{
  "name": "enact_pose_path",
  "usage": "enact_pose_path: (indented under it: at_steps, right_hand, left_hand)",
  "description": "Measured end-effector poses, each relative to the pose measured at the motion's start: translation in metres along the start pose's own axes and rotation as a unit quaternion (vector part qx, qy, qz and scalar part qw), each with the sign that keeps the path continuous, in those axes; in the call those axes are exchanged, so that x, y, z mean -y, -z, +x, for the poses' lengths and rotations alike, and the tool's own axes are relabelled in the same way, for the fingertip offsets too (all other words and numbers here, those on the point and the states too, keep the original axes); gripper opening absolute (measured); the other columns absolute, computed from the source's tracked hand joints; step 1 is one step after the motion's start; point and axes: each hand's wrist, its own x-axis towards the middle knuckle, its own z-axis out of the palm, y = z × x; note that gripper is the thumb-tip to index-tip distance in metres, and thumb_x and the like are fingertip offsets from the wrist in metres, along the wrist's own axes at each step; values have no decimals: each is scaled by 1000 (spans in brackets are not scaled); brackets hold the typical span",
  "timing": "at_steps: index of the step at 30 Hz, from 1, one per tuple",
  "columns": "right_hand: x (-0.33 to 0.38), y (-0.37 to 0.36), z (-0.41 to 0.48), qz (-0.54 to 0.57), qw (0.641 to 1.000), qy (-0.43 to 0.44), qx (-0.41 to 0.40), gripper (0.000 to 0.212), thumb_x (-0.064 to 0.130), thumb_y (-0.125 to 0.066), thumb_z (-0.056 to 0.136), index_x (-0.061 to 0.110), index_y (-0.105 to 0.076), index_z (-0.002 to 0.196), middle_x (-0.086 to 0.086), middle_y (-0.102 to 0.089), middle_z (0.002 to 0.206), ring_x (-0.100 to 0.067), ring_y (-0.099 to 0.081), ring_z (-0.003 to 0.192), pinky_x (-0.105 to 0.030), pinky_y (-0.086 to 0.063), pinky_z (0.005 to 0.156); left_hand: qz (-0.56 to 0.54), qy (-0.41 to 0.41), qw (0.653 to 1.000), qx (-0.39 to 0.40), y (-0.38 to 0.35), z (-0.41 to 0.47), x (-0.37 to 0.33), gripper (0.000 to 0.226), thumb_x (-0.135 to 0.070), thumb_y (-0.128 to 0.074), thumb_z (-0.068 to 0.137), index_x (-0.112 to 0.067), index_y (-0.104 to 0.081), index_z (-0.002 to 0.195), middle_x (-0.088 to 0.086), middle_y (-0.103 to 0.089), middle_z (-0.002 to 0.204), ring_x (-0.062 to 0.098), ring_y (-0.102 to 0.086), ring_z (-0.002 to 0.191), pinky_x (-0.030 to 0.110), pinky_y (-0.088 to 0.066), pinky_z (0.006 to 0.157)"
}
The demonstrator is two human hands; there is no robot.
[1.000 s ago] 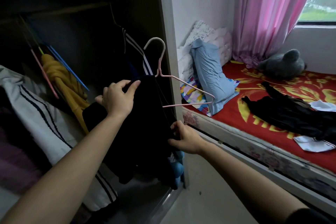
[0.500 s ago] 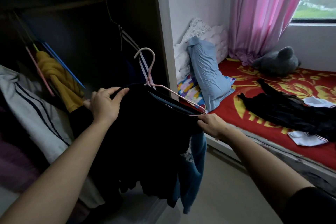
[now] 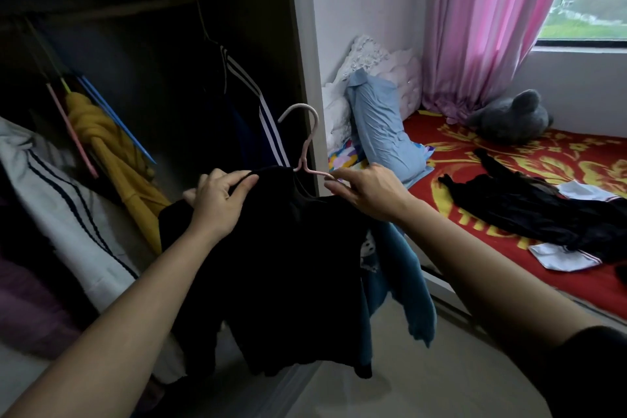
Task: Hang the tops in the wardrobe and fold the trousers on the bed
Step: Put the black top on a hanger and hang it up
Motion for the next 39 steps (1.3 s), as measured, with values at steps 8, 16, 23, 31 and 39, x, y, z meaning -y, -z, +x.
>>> enact_pose_path:
  at_steps: [8, 16, 23, 31, 39]
  right_hand:
    - [-40, 21, 1, -75, 988, -59, 119, 41, 48, -43, 102, 16, -69, 105, -9, -59, 110, -33, -61, 100, -41, -47, 77]
    - [-36, 28, 2, 7, 998, -65, 10, 30, 35, -51, 102, 16, -69, 116, -8, -61, 94, -32, -60, 92, -41, -47, 73]
    - [-5, 14, 18, -73, 990, 29, 113, 38, 45, -41, 101, 25, -70, 116, -8, -67, 101, -32, -61, 97, -40, -44, 79]
    - [26, 25, 53, 141, 986, -71, -57, 30, 37, -51, 102, 16, -70, 113, 1, -49, 86, -21, -56, 78, -32, -40, 71]
    - [60, 39, 80, 82, 995, -23, -52, 28, 41, -53, 101, 25, -69, 117, 11, -50, 92, -21, -62, 84, -40, -50, 69]
  left_hand:
    - [-268, 89, 958, -44, 21, 4, 36, 14, -32, -56, 98, -31, -68, 107, -8, -60, 105, 2, -60, 95, 20, -47, 93]
    - [-295, 109, 949, 17, 19, 2, 55, 17, -39, -61, 93, -34, -69, 106, 0, -64, 120, 11, -62, 108, 23, -49, 89]
    - [-290, 97, 952, 23, 17, 11, 46, 17, -32, -60, 96, -25, -68, 110, 0, -61, 115, 4, -61, 99, 8, -47, 74]
    - [-328, 94, 937, 73, 48, 14, 59, 19, -32, -57, 97, -28, -69, 111, -6, -70, 108, 3, -66, 98, 15, -49, 78]
    - [-88, 8, 993, 78, 50, 22, 91, 18, -40, -59, 95, -51, -60, 110, -12, -60, 107, 6, -59, 99, 29, -50, 84]
